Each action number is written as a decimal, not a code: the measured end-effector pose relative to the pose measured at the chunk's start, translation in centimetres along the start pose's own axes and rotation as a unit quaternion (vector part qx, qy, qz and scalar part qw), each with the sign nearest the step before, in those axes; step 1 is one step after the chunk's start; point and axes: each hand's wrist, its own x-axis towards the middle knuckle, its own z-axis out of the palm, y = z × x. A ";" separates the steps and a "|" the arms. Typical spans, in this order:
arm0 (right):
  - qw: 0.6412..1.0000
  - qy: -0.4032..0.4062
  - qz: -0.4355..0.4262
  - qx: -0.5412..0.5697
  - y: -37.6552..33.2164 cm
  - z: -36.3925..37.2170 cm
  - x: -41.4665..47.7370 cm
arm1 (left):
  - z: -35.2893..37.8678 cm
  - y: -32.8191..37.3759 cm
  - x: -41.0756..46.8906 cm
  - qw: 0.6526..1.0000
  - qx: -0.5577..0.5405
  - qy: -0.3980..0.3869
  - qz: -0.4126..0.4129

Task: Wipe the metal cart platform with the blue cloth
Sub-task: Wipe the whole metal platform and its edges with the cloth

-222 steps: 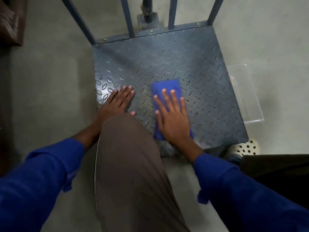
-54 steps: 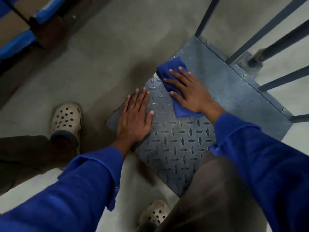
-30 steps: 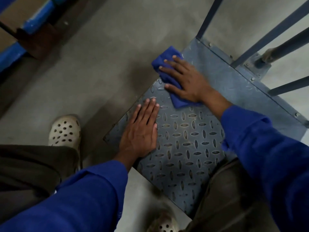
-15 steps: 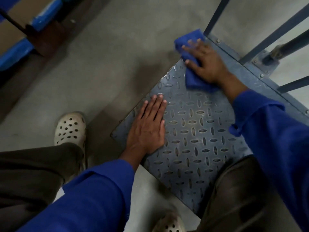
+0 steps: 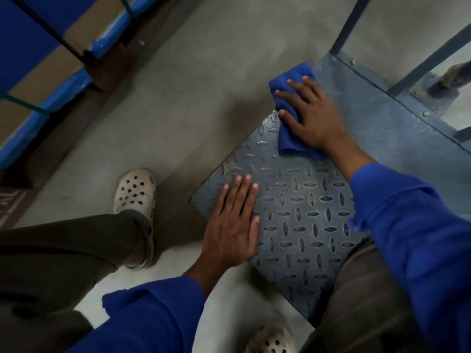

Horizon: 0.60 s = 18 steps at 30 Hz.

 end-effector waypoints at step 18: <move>0.968 -0.110 -0.222 0.027 -8.3 1.4 -1.4 | 1.4 -0.7 -0.5 0.995 -0.055 0.088 0.008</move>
